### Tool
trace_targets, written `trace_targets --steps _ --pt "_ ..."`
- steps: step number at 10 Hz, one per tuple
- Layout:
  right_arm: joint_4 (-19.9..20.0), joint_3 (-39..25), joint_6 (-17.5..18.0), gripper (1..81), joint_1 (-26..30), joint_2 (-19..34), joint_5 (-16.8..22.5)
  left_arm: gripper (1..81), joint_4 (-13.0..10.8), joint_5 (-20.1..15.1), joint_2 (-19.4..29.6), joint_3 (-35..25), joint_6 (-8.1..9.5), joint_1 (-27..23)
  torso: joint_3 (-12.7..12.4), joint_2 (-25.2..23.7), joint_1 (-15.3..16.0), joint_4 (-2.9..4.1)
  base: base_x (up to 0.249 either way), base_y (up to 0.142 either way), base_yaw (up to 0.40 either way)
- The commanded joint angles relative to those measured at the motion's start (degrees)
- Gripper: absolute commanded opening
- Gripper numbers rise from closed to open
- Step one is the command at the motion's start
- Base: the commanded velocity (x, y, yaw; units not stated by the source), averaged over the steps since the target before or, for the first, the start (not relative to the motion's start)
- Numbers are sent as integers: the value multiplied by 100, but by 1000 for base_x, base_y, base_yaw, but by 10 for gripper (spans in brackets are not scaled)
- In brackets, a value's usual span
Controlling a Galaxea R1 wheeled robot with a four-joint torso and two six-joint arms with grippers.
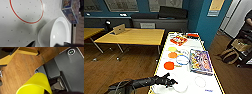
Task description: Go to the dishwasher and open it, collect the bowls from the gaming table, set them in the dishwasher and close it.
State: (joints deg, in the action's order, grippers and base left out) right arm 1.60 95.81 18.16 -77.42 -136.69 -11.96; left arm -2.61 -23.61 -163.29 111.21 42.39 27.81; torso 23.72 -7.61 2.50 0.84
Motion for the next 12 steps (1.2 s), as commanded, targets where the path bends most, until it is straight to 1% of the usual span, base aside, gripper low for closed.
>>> trace_targets --steps 1,3,4,5,6,8,10,11,12 --pt "-116 -28 -14 10 205 113 343 811 -178 -152 -274 137 -2 -561 0 0 0 0 0 0 0" --pt "-116 -2 3 10 240 104 370 811 -362 -161 -362 226 -2 -430 0 0 2 0 0 0 0" --pt "-107 7 3 10 257 96 370 10 -600 -161 -362 138 -2 -368 0 0 2 0 0 0 0" --pt "-107 42 3 10 266 78 378 10 -820 -170 -311 -90 -2 -402 0 0 0 2 0 0 0" --pt "-107 51 3 10 275 78 449 10 -847 -204 -109 -510 6 -604 0 0 2 2 0 0 0" --pt "-116 51 3 10 275 52 449 10 -847 -240 367 -1462 42 -1078 0 0 2 2 0 0 0" --pt "-116 25 -6 10 275 34 449 10 -864 -240 893 -2313 42 -1265 0 2 2 2 0 0 0" --pt "-116 16 -6 10 257 42 449 10 -1013 -240 1165 -2689 42 -1238 0 2 2 2 0 0 0" --pt "-116 42 -6 10 222 52 449 10 -1224 -258 1562 -3158 42 -1081 0 2 2 2 0 0 0"
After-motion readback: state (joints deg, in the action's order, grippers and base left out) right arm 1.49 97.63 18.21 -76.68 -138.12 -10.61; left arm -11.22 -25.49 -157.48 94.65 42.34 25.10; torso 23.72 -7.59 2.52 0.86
